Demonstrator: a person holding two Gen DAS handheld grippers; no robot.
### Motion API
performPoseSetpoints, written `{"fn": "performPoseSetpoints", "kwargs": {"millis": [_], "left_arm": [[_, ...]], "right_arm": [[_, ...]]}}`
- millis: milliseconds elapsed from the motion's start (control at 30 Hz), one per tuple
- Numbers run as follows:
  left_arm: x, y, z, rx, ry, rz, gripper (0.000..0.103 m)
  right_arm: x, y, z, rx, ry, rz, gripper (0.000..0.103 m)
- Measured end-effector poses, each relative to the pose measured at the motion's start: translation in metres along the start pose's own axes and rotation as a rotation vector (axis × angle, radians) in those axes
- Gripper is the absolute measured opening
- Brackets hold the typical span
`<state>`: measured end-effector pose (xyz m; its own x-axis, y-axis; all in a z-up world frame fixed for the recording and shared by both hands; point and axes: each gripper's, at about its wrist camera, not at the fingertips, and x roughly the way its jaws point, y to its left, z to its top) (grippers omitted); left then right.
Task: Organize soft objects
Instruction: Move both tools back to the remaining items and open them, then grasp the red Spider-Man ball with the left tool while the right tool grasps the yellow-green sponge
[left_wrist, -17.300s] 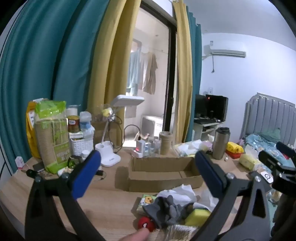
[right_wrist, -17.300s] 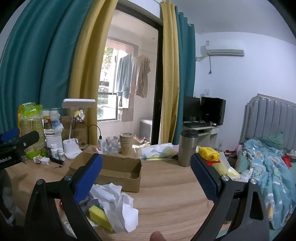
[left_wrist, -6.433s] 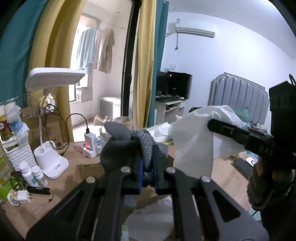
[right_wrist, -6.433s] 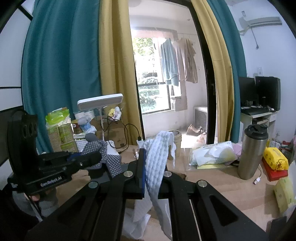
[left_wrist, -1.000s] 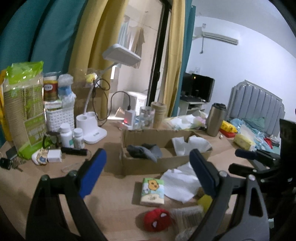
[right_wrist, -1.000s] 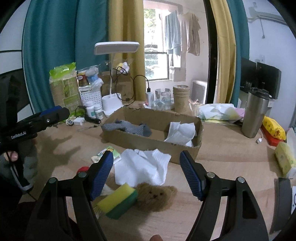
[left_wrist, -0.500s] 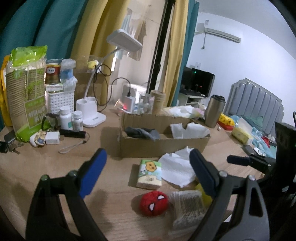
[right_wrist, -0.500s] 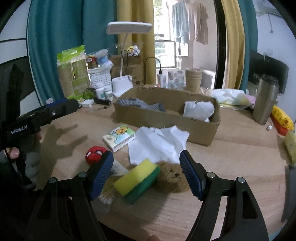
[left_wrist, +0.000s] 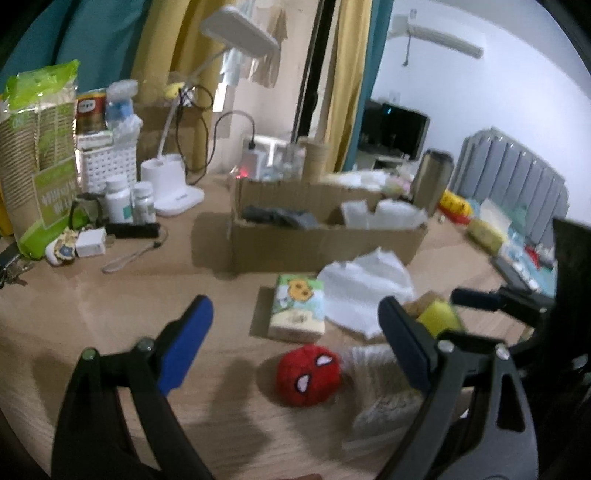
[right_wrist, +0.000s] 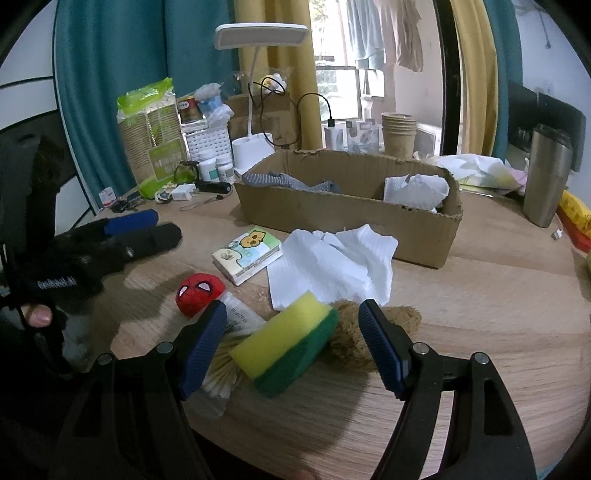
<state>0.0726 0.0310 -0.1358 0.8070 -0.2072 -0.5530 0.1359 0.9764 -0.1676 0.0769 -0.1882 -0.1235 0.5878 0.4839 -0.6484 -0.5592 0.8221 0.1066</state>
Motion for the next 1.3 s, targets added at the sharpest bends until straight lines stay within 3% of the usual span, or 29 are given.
{"fn": "performPoseSetpoints", "kwargs": {"millis": [333, 533, 900, 1300], "left_arm": [[0.024, -0.011, -0.016, 0.09, 0.14, 0.058, 0.092], [0.031, -0.016, -0.02, 0.134, 0.18, 0.089, 0.091], [0.041, -0.009, -0.024, 0.154, 0.206, 0.17, 0.091], [0.043, -0.024, -0.027, 0.206, 0.23, 0.092, 0.055]], "right_arm": [[0.004, -0.001, -0.003, 0.006, 0.008, 0.014, 0.072], [0.007, 0.001, -0.004, 0.001, 0.014, 0.023, 0.06], [0.009, 0.0, -0.004, 0.012, 0.012, 0.046, 0.054], [0.013, -0.002, -0.006, 0.021, 0.02, 0.053, 0.054]]}}
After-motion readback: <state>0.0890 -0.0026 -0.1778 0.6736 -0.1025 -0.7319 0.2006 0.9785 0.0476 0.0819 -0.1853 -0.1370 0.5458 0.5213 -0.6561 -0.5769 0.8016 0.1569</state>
